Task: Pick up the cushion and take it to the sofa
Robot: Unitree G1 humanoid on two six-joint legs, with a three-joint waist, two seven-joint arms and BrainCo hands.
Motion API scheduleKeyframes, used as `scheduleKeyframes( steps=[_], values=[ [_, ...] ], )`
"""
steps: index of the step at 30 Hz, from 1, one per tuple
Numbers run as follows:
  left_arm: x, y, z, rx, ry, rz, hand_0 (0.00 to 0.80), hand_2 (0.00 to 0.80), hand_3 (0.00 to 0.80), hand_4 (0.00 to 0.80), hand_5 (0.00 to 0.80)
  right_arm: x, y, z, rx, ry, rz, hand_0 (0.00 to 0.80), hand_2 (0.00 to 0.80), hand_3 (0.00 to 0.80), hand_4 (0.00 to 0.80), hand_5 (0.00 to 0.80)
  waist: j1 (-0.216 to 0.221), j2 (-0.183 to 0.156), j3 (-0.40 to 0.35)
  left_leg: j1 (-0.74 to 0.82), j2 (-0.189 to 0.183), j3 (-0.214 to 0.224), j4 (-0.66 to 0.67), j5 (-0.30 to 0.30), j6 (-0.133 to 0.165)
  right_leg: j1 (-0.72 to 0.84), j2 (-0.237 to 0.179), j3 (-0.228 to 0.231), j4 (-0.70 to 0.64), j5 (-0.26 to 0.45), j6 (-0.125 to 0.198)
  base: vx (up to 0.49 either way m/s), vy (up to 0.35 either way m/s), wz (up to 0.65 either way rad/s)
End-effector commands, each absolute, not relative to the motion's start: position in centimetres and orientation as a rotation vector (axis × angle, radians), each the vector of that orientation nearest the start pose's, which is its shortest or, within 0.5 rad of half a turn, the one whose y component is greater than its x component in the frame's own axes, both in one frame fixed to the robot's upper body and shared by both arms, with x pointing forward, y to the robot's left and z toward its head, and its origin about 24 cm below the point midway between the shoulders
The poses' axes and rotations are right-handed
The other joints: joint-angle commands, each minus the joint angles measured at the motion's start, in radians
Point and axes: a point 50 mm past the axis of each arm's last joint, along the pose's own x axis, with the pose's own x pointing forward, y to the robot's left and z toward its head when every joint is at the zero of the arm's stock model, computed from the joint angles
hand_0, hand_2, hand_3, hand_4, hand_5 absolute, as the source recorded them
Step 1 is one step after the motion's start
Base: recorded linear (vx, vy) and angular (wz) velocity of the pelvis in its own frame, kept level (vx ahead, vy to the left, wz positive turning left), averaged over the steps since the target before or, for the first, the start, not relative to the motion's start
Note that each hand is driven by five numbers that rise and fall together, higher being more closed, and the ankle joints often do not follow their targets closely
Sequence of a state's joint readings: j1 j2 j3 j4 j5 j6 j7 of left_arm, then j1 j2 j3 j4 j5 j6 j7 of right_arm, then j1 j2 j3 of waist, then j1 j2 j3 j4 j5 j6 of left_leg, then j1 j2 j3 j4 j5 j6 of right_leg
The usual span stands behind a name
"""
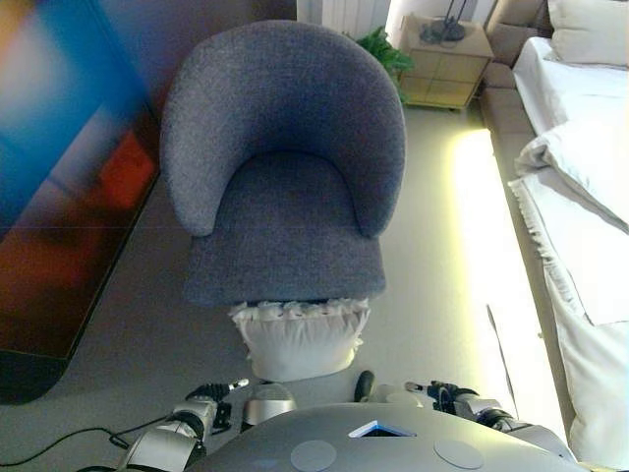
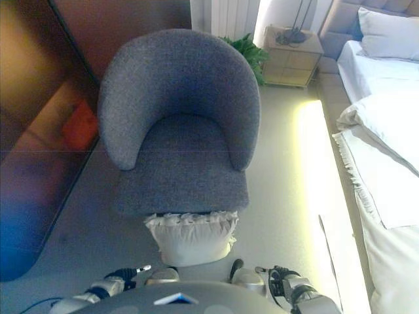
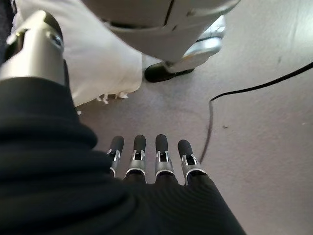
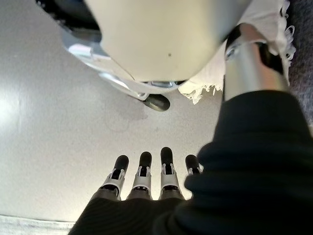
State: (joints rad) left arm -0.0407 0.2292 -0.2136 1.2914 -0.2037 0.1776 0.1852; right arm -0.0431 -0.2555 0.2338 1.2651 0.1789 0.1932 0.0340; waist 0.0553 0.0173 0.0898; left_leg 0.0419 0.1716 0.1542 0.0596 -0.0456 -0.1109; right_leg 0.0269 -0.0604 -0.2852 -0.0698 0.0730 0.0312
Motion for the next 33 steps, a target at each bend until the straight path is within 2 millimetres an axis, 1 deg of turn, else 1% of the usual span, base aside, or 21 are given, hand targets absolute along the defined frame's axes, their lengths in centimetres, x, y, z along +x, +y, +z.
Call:
scheduleKeyframes(
  steps=[1,2,3,4,5,7,8,10,11,12,13,15,16,17,19,21,23,27,30,31,33],
  values=[
    [11.4,23.8,-15.6,0.233,1.305,0.411,0.000,0.000,0.000,0.000,0.000,11.7,-23.8,-15.6,-0.239,1.351,-0.089,0.000,0.000,0.000,0.000,0.000,0.008,-0.004,0.084,-0.173,-0.050,-0.019,-0.006,0.070,0.033,-0.015,-0.071,0.005,0.110,-0.154,0.023,-0.205,-0.019,0.04],
    [11.7,23.7,-15.5,0.228,1.295,0.419,0.000,0.000,0.000,0.000,0.000,12.0,-24.0,-15.5,-0.244,1.341,-0.106,0.000,0.000,0.000,0.000,0.000,0.001,0.001,0.094,-0.183,-0.044,0.005,0.005,0.070,0.031,-0.024,-0.074,-0.005,0.113,-0.155,0.020,-0.149,0.010,0.18],
    [12.0,23.6,-15.4,0.238,1.275,0.414,0.000,0.000,0.000,0.000,0.000,12.2,-24.5,-15.3,-0.244,1.326,-0.148,0.000,0.000,0.000,0.000,0.000,-0.013,0.005,0.116,-0.188,-0.031,0.047,0.031,0.057,0.018,-0.025,-0.085,-0.017,0.121,-0.169,0.017,-0.121,0.044,0.40],
    [12.2,23.7,-15.4,0.243,1.264,0.407,0.000,0.000,0.000,0.000,0.000,12.5,-24.8,-15.1,-0.241,1.313,-0.173,0.000,0.000,0.000,0.000,0.000,-0.018,0.010,0.125,-0.203,-0.018,0.055,0.045,0.071,0.019,-0.042,-0.089,-0.024,0.125,-0.160,0.009,-0.081,0.094,0.61],
    [12.0,23.8,-15.4,0.250,1.256,0.407,0.000,0.000,0.000,0.000,0.000,12.7,-25.1,-14.9,-0.242,1.304,-0.193,0.000,0.000,0.000,0.000,0.000,-0.019,0.011,0.130,-0.197,-0.015,0.041,0.046,0.068,0.020,-0.051,-0.095,-0.019,0.130,-0.159,0.010,-0.040,0.148,0.65],
    [11.5,24.1,-15.5,0.247,1.237,0.418,0.000,0.000,0.000,0.000,0.000,13.3,-25.6,-14.6,-0.256,1.284,-0.210,0.000,0.000,0.000,0.000,0.000,-0.017,0.016,0.132,-0.174,-0.007,-0.016,0.018,0.070,0.024,-0.079,-0.104,0.011,0.147,-0.159,0.012,0.041,0.194,0.31],
    [11.6,24.2,-15.4,0.244,1.227,0.418,0.000,0.000,0.000,0.000,0.000,13.5,-25.8,-14.5,-0.266,1.271,-0.212,0.000,0.000,0.000,0.000,0.000,-0.017,0.019,0.133,-0.171,0.003,-0.036,0.006,0.076,0.022,-0.092,-0.106,0.024,0.155,-0.162,0.012,0.053,0.226,-0.05],
    [12.6,24.1,-15.1,0.237,1.181,0.401,0.000,0.000,0.000,0.000,0.000,14.7,-26.1,-13.9,-0.301,1.210,-0.216,0.000,0.000,0.000,0.000,0.000,-0.022,0.031,0.144,-0.194,0.018,-0.064,-0.004,0.084,0.016,-0.138,-0.113,0.049,0.183,-0.170,0.013,0.004,0.285,-0.15],
    [13.6,23.9,-14.8,0.234,1.146,0.390,0.000,0.000,0.000,0.000,0.000,15.8,-26.1,-13.5,-0.320,1.164,-0.219,0.000,0.000,0.000,0.000,0.000,-0.027,0.039,0.158,-0.214,0.022,-0.062,-0.001,0.083,0.016,-0.178,-0.121,0.056,0.210,-0.174,0.017,-0.110,0.310,-0.15],
    [15.2,23.7,-14.3,0.239,1.101,0.376,0.000,0.000,0.000,0.000,0.000,17.4,-25.9,-12.9,-0.339,1.105,-0.217,0.000,0.000,0.000,0.000,0.000,-0.036,0.046,0.184,-0.254,0.027,-0.049,0.014,0.084,0.014,-0.240,-0.134,0.057,0.263,-0.179,0.024,-0.161,0.258,-0.08],
    [16.5,23.6,-13.8,0.245,1.061,0.370,0.000,0.000,0.000,0.000,0.000,18.6,-25.7,-12.4,-0.348,1.060,-0.219,0.000,0.000,0.000,0.000,0.000,-0.041,0.046,0.207,-0.298,0.024,-0.052,0.045,0.081,0.011,-0.283,-0.144,0.065,0.294,-0.176,0.030,-0.208,0.209,-0.04],
    [20.4,23.5,-11.8,0.264,0.936,0.384,0.000,0.000,0.000,0.000,0.000,22.6,-24.8,-10.3,-0.375,0.920,-0.249,0.000,0.000,0.000,0.000,0.000,-0.050,0.037,0.273,-0.421,0.007,-0.058,0.140,0.064,0.007,-0.390,-0.172,0.089,0.342,-0.156,0.050,-0.201,0.142,0.12],
    [22.0,23.4,-10.9,0.259,0.885,0.409,0.000,0.000,0.000,0.000,0.000,24.3,-24.3,-9.3,-0.400,0.869,-0.249,0.000,0.000,0.000,0.000,0.000,-0.055,0.033,0.297,-0.454,0.003,-0.051,0.154,0.061,0.010,-0.423,-0.181,0.093,0.343,-0.142,0.059,-0.168,0.122,0.19],
    [23.7,23.4,-9.7,0.253,0.829,0.439,0.000,0.000,0.000,0.000,0.000,25.8,-23.8,-8.3,-0.447,0.832,-0.258,0.000,0.000,0.000,0.000,0.000,-0.056,0.028,0.322,-0.482,-0.012,-0.049,0.160,0.057,0.017,-0.459,-0.191,0.101,0.341,-0.126,0.070,-0.131,0.111,0.14],
    [25.9,23.2,-8.1,0.260,0.742,0.449,0.000,0.000,0.000,0.000,0.000,27.2,-24.0,-6.9,-0.516,0.788,-0.312,0.000,0.000,0.000,0.000,0.000,-0.058,0.026,0.357,-0.523,-0.030,-0.045,0.160,0.055,0.028,-0.503,-0.202,0.104,0.333,-0.103,0.082,-0.095,0.092,0.04],
    [28.0,22.9,-6.2,0.298,0.623,0.419,0.000,0.000,0.000,0.000,0.000,28.5,-24.5,-5.6,-0.522,0.726,-0.366,0.000,0.000,0.000,0.000,0.000,-0.060,0.026,0.396,-0.580,-0.043,-0.053,0.190,0.050,0.033,-0.551,-0.206,0.113,0.340,-0.087,0.089,-0.088,0.039,0.04],
    [29.5,22.5,-4.6,0.341,0.541,0.428,0.000,0.000,0.000,0.000,0.000,29.8,-25.1,-4.0,-0.534,0.666,-0.400,0.000,0.000,0.000,0.000,0.000,-0.063,0.023,0.426,-0.638,-0.043,-0.054,0.227,0.045,0.034,-0.596,-0.208,0.117,0.350,-0.077,0.089,-0.086,0.020,0.06],
    [31.8,22.1,-2.0,0.353,0.402,0.438,0.000,0.000,0.000,0.000,0.000,31.5,-26.0,-1.6,-0.577,0.581,-0.441,0.000,0.000,0.000,0.000,0.000,-0.067,0.021,0.430,-0.763,-0.037,-0.066,0.283,0.042,0.031,-0.711,-0.202,0.126,0.402,-0.086,0.083,-0.039,0.015,0.09],
    [32.8,21.8,-0.7,0.376,0.348,0.441,0.000,0.000,0.000,0.000,0.000,32.4,-26.3,-0.4,-0.590,0.538,-0.462,0.000,0.000,0.000,0.000,0.000,-0.069,0.021,0.430,-0.812,-0.038,-0.073,0.298,0.042,0.033,-0.763,-0.200,0.137,0.405,-0.078,0.085,-0.024,-0.014,0.00],
    [33.4,21.6,0.0,0.384,0.318,0.435,0.000,0.000,0.000,0.000,0.000,33.0,-26.5,0.6,-0.601,0.506,-0.476,0.000,0.000,0.000,0.000,0.000,-0.070,0.023,0.430,-0.845,-0.039,-0.074,0.302,0.045,0.033,-0.798,-0.198,0.142,0.405,-0.071,0.087,-0.035,-0.022,0.00],
    [34.0,21.4,0.9,0.402,0.289,0.429,0.000,0.000,0.000,0.000,0.000,33.7,-26.8,1.7,-0.611,0.478,-0.489,0.000,0.000,0.000,0.000,0.000,-0.072,0.025,0.430,-0.880,-0.040,-0.073,0.309,0.046,0.036,-0.838,-0.195,0.148,0.412,-0.067,0.086,-0.029,-0.022,-0.04]
  ],
)
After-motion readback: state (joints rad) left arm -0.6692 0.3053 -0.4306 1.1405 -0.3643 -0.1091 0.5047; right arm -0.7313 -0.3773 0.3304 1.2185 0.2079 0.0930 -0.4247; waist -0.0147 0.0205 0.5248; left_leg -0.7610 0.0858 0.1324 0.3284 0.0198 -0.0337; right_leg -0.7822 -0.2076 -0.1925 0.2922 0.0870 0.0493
